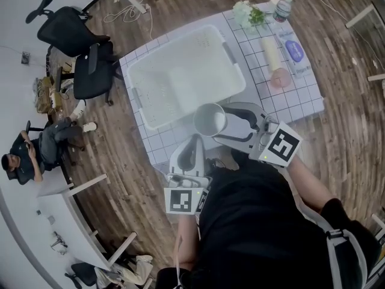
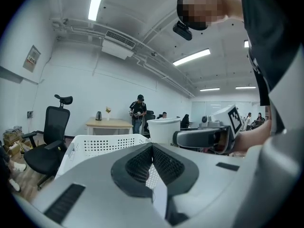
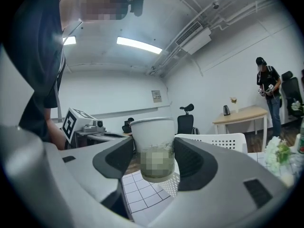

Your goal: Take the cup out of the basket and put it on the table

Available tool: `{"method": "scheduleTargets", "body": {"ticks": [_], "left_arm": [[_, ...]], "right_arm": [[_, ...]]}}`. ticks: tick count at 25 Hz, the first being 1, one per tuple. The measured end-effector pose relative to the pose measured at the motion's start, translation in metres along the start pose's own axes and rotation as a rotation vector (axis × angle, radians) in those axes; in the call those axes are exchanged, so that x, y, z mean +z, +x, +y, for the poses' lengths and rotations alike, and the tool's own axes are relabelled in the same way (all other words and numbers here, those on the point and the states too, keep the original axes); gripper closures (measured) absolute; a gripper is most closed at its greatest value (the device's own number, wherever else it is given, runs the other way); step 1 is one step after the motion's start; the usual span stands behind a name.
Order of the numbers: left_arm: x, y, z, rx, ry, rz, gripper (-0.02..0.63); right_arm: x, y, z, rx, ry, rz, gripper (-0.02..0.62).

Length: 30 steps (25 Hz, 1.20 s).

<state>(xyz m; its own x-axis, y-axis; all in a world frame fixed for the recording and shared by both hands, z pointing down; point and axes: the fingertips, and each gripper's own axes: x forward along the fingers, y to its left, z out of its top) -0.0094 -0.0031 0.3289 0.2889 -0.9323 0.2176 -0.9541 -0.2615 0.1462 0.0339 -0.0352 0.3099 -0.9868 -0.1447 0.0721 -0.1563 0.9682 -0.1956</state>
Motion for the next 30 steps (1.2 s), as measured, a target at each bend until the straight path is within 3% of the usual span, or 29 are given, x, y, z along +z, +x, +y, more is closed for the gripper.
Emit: {"method": "scheduleTargets", "body": {"ticks": [17, 30], "left_arm": [[-0.002, -0.096, 0.012, -0.066, 0.011, -0.091, 0.597], [-0.028, -0.177, -0.014, -0.146, 0.013, -0.102, 0.597]], "right_arm": [[-0.001, 0.016, 0.112, -0.06, 0.021, -0.02, 0.321], [-0.025, -0.009, 0.197, -0.153, 0.004, -0.01, 0.321]]}}
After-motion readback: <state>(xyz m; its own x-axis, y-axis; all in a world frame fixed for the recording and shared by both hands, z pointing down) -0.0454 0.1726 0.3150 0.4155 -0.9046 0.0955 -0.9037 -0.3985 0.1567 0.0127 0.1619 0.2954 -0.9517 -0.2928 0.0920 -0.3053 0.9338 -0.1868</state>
